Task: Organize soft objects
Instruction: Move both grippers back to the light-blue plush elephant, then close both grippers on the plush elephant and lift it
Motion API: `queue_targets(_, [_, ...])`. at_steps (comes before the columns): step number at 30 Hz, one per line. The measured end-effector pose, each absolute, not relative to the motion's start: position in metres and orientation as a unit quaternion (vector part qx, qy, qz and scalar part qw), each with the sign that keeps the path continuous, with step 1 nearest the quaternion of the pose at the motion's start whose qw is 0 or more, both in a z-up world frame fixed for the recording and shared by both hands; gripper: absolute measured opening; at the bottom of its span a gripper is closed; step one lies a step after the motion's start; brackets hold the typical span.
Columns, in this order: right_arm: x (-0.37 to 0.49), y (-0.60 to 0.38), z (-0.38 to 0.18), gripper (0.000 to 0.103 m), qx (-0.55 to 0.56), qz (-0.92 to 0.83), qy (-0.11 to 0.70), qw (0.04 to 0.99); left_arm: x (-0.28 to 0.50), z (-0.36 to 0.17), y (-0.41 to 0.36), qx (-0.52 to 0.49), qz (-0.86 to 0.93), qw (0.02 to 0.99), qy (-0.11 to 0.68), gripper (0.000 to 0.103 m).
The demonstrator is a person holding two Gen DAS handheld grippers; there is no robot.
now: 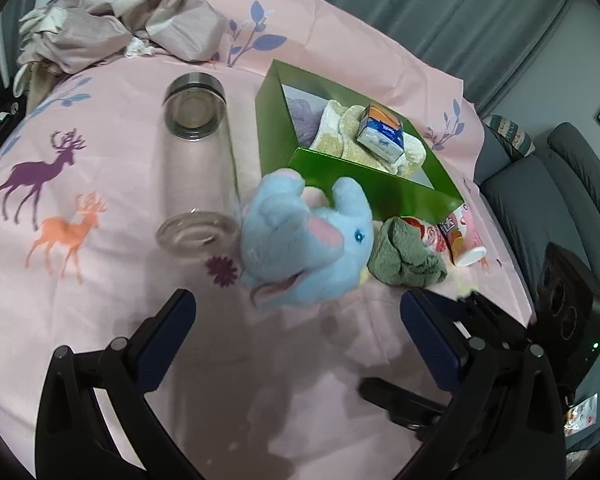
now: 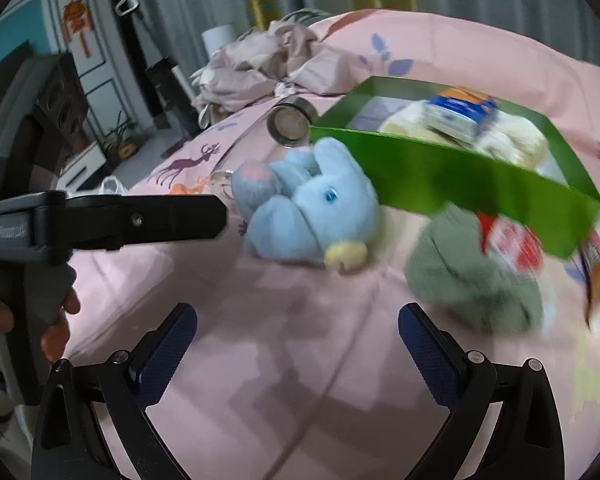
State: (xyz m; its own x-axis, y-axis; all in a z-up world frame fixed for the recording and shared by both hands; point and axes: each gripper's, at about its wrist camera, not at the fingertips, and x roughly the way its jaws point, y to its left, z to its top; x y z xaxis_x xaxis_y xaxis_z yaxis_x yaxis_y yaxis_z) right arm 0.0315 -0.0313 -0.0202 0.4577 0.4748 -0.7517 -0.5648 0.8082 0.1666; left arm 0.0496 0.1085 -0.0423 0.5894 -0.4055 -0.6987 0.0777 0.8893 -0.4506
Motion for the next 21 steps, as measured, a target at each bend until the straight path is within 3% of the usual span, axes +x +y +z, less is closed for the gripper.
queue_targets(10, [0.07,-0.002,-0.025,0.101,-0.113,0.346,0.411,0.836,0.073,-0.049,0.103,-0.201,-0.158,0.863,0.436,0.101])
queue_targets(15, [0.084,0.004,-0.031,0.101,-0.112,0.346,0.419,0.832,0.079,-0.053,0.102,-0.209,-0.16,0.86,0.438,0.085])
queue_targets(16, [0.085,0.004,-0.031,0.1,-0.11,0.345,0.417,0.834,0.08,-0.054,0.102,-0.212,-0.164,0.858,0.438,0.077])
queue_targets(21, [0.09,-0.006,-0.03,0.07,-0.098,0.32,0.406,0.85,0.081,-0.058,0.101,-0.205,-0.151,0.861,0.439,0.068])
